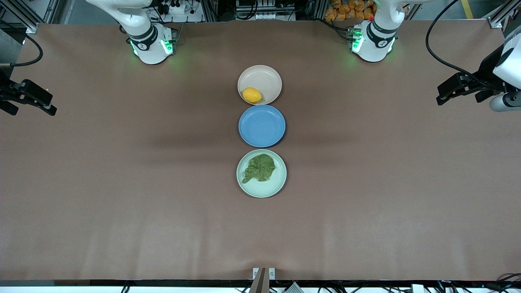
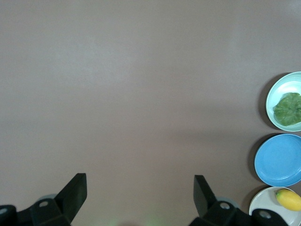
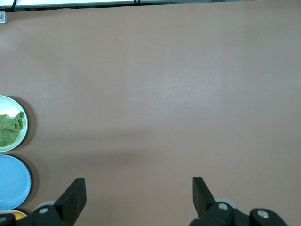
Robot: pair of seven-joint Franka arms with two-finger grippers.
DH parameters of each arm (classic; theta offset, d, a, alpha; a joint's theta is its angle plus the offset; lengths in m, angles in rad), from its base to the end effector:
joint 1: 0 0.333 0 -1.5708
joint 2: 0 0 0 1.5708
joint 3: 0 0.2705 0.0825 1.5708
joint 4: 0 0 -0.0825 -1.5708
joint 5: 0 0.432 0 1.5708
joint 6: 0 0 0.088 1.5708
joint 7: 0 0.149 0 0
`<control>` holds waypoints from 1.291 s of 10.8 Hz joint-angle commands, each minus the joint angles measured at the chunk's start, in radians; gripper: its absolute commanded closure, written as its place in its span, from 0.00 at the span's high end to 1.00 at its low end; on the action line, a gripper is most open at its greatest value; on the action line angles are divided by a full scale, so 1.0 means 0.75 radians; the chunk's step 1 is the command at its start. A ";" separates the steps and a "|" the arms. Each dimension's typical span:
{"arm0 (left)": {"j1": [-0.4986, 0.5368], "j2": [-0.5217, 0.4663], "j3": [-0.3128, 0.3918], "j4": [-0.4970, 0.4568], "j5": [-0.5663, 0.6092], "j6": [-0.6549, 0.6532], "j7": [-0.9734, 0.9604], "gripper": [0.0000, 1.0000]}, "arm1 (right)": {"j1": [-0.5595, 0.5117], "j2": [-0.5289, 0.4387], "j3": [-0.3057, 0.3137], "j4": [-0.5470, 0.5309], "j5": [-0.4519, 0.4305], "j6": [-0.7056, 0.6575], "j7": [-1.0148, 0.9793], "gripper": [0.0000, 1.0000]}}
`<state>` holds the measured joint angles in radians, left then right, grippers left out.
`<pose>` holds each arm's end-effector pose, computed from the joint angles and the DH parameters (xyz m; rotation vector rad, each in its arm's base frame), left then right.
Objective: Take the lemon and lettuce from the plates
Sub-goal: 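Move the left gripper out toward the green plate with lettuce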
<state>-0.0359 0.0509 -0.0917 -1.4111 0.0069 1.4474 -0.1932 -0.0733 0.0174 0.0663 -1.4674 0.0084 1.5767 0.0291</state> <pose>0.5978 -0.0744 0.5777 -3.1353 -0.1043 0.0217 0.6118 -0.0033 0.5811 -3.1272 0.0560 -0.1437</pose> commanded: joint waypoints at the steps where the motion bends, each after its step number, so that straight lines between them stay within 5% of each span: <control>1: 0.003 -0.017 0.010 0.014 -0.009 -0.030 0.020 1.00 | -0.013 -0.011 0.008 -0.013 0.015 0.000 -0.004 1.00; 8: -0.030 0.107 0.000 -0.019 -0.120 -0.003 0.008 1.00 | -0.017 -0.011 0.010 -0.044 0.017 0.000 -0.004 1.00; 14: -0.277 0.433 -0.011 -0.049 -0.134 0.385 -0.215 1.00 | -0.076 -0.017 0.004 -0.236 0.175 -0.002 -0.004 1.00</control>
<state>-0.1755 0.3025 -0.1049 -1.4518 -0.0752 1.6336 -0.2855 -0.0954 0.0220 0.0622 -1.5734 0.0863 1.5730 0.0293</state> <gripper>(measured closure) 0.000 0.000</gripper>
